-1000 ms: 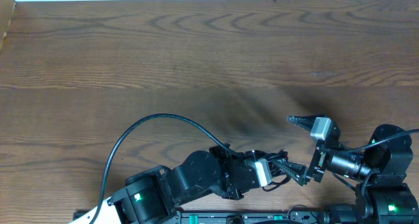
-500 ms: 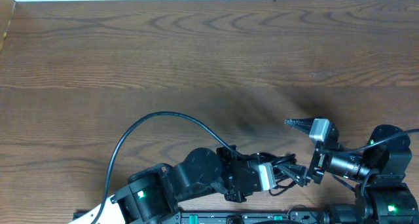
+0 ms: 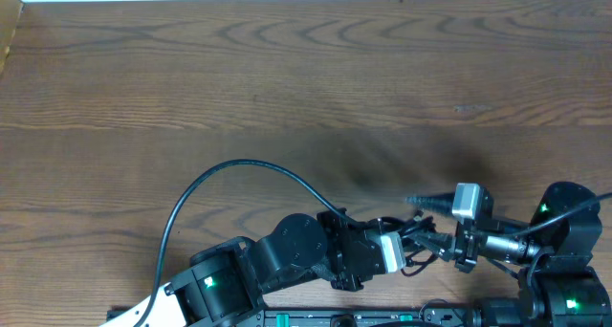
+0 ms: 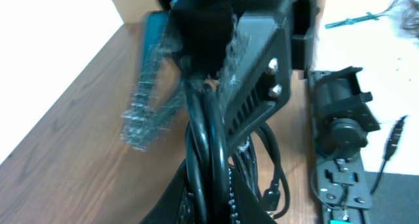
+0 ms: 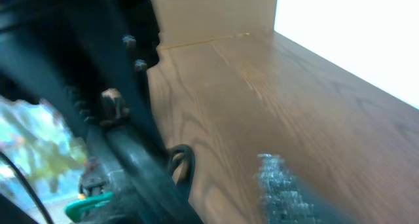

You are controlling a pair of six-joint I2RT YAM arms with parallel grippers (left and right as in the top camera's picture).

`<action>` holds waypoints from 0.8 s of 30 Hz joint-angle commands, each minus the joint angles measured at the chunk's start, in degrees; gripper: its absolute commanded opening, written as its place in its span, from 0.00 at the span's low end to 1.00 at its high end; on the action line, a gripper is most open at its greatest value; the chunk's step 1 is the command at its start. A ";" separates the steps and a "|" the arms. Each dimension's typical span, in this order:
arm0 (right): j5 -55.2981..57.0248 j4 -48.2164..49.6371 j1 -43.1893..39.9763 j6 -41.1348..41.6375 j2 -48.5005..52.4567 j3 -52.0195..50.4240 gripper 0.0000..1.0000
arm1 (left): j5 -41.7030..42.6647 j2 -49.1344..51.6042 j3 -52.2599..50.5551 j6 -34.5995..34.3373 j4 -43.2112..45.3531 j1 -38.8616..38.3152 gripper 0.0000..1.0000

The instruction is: Untangle cables

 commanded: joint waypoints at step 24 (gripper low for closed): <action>6.03 1.70 -0.52 2.78 0.22 1.16 0.01 | -9.57 0.37 -0.07 -14.67 -1.01 -1.68 0.92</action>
